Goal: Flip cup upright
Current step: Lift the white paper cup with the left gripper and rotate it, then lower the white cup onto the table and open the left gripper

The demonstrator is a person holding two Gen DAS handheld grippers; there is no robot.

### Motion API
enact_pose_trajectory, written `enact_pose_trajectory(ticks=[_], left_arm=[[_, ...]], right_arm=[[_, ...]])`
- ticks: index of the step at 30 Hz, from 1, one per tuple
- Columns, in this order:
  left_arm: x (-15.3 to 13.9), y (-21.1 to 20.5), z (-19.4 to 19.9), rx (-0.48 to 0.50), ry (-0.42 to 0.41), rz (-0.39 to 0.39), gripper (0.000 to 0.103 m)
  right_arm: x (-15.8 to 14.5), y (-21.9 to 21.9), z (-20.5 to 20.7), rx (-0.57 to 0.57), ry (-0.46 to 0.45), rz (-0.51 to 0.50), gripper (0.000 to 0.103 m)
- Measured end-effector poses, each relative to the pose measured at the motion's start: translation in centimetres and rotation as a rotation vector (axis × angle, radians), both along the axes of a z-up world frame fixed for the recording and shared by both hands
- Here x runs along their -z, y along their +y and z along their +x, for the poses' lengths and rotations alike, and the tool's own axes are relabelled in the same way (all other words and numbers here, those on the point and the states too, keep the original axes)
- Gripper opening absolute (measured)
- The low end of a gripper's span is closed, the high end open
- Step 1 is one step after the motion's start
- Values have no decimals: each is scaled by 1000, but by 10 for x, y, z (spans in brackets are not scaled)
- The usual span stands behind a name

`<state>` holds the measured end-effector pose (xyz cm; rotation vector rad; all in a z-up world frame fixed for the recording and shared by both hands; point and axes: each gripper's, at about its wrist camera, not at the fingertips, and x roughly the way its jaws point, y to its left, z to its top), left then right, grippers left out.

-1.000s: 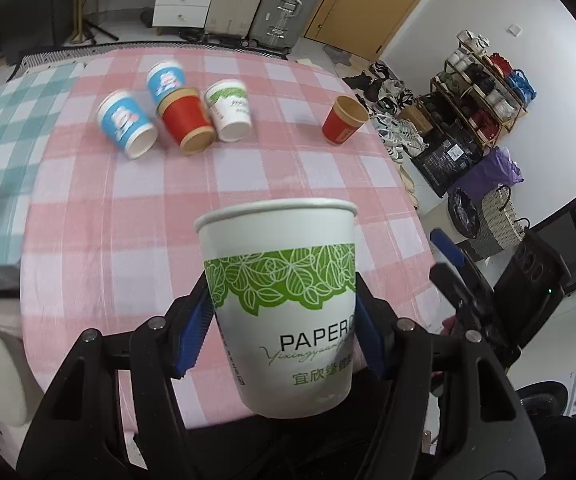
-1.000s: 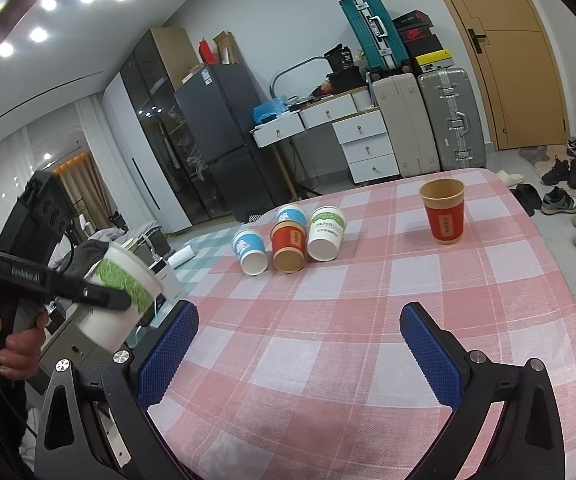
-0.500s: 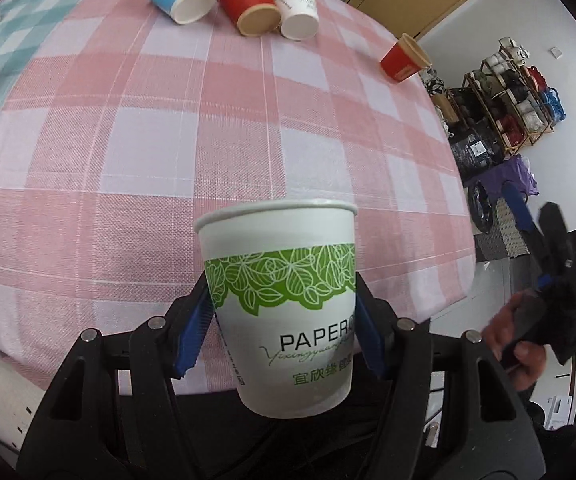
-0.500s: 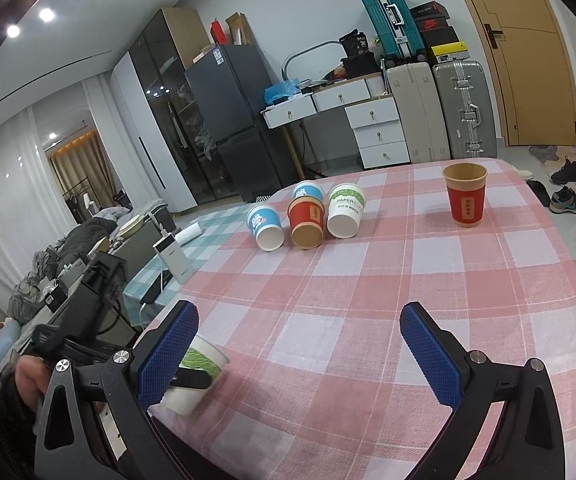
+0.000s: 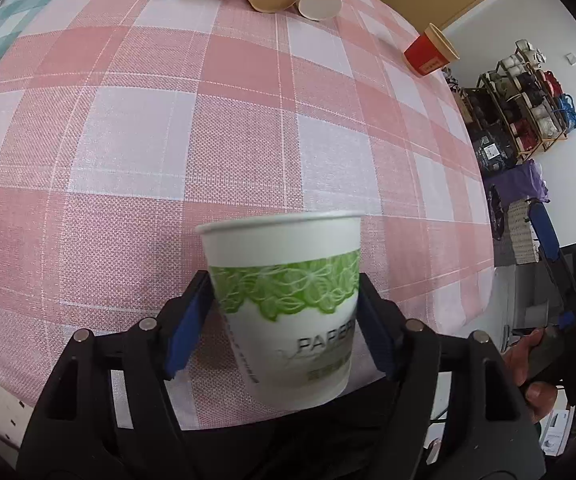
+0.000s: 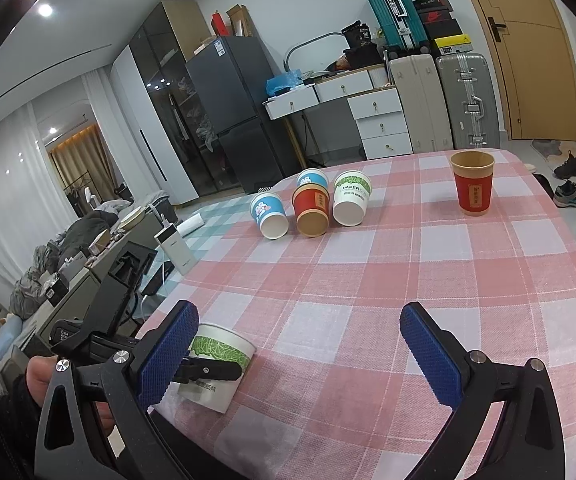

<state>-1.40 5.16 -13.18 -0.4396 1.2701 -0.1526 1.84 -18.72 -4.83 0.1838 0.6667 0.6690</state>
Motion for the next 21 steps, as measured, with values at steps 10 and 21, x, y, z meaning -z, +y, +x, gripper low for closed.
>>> enact_pose_trajectory(ticks=[10,21], left_arm=[[-49,7,-9,-26,-157,168,82],[-138,18,-64,-208,-505,444,102]], right_arm=[[-6,7,-1,-21,15,9,103],[-34,33,-20,-119,-14,48,103]])
